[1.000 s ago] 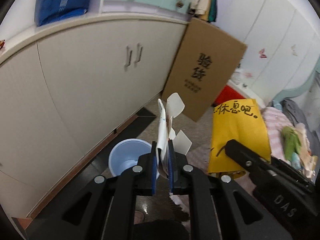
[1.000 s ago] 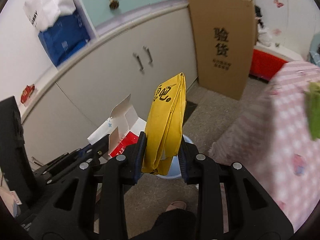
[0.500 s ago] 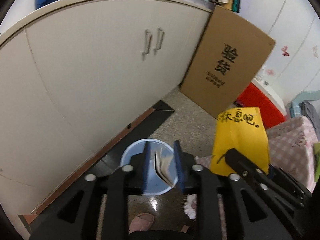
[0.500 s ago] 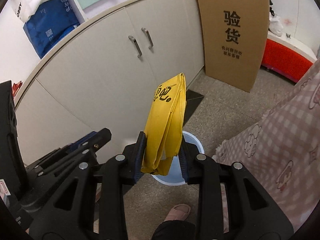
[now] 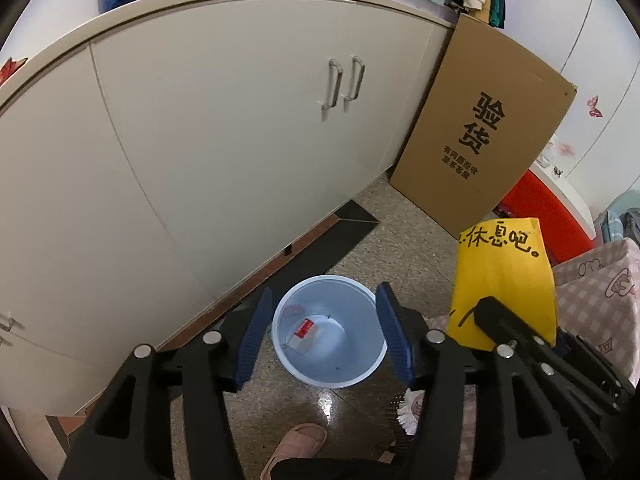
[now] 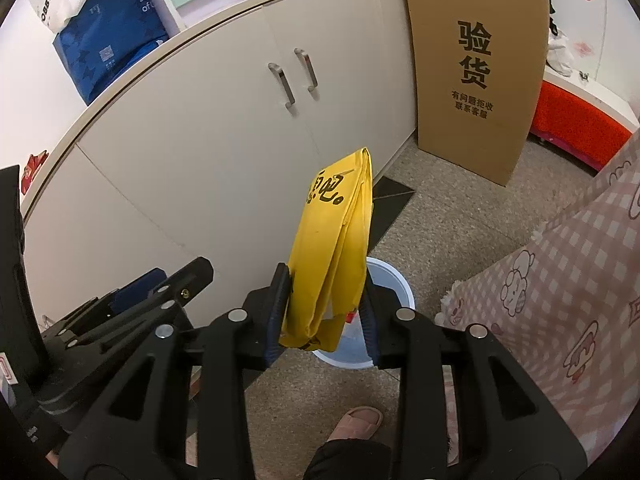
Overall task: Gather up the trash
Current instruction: 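Carry both items to the blue bin and open both tools over it, then move both tools back over the table toward the green cloth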
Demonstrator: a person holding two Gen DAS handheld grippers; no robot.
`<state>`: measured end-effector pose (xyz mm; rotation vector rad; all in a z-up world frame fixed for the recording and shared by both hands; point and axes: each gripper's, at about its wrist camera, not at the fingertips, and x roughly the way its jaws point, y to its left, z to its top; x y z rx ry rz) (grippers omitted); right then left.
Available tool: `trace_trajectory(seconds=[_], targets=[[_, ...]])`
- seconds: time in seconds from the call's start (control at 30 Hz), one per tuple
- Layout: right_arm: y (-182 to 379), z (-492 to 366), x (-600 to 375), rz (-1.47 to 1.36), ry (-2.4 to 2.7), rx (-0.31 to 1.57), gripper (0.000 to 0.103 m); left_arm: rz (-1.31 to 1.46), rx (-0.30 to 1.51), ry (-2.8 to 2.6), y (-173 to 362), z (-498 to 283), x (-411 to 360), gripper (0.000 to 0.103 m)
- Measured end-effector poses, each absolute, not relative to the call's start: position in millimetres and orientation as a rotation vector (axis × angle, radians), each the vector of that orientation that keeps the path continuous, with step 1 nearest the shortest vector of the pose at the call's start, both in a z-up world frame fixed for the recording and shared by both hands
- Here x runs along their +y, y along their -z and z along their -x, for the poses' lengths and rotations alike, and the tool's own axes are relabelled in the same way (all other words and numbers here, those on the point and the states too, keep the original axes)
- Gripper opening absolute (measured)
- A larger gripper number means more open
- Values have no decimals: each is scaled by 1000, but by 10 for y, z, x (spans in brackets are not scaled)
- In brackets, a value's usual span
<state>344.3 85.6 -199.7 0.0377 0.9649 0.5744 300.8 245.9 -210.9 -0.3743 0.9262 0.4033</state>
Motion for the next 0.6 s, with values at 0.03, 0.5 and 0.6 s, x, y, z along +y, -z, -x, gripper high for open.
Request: trace_trajectory(seconds=[0.03,0.5,0.6], targets=[[1996,-3439,874,-36,-577,963,34,378,925,-407,2103,-2997,2477,56],[1988,-3553,1002,-33,-603,870,61,374,909,-512,2056,-2986,2647,65],[1978,-3590,988,-43,-595,873,61,367,907,-524,2025,-2996,2666,67]])
